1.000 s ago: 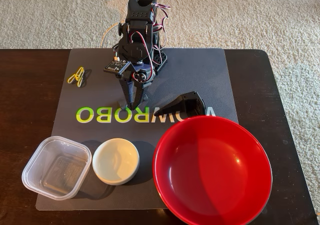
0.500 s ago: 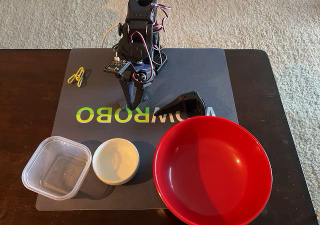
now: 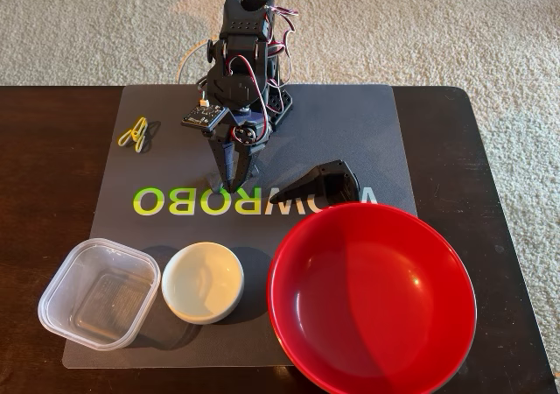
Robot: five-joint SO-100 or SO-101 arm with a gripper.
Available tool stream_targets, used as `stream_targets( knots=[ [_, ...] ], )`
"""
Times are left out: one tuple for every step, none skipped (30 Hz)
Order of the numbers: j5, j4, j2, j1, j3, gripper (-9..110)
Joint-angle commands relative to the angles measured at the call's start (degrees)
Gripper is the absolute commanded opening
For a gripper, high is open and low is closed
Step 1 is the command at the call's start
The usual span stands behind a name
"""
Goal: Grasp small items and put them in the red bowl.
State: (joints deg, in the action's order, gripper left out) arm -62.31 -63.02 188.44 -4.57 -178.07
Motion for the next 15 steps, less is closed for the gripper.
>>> stream_targets(
  knots=[
    [-0.3,-0.2,0.3,0.1,-0.4,0],
    [-0.3,-0.2,0.3,0.1,-0.4,0],
    [-0.3,-0.2,0.3,0.1,-0.4,0],
    [-0.3,-0.2,0.3,0.1,-0.4,0],
    [-0.3,-0.2,0.3,0.1,-0.4,0],
    [-0.3,-0.2,0.3,0.5,-0.4,0],
    [-0.3,-0.2,0.3,2.4,-0.4,0],
    [-0.3,-0.2,0.4,5.1,-0.4,0],
    [-0.3,-0.4,0.4,7.7,-0.4,0],
    [-0.3,-0.4,0.4,9.9,-0.4,0],
    [-0.3,-0.4,0.4,11.5,-0.4,0],
    [-0.3,-0.4,0.4,12.7,-0.4,0],
    [-0.4,-0.6,0.4,13.4,-0.4,0],
    [-1.0,-1.0,0.4,13.5,-0.4,0],
    [-1.8,-1.6,0.4,13.0,-0.4,0]
  ],
)
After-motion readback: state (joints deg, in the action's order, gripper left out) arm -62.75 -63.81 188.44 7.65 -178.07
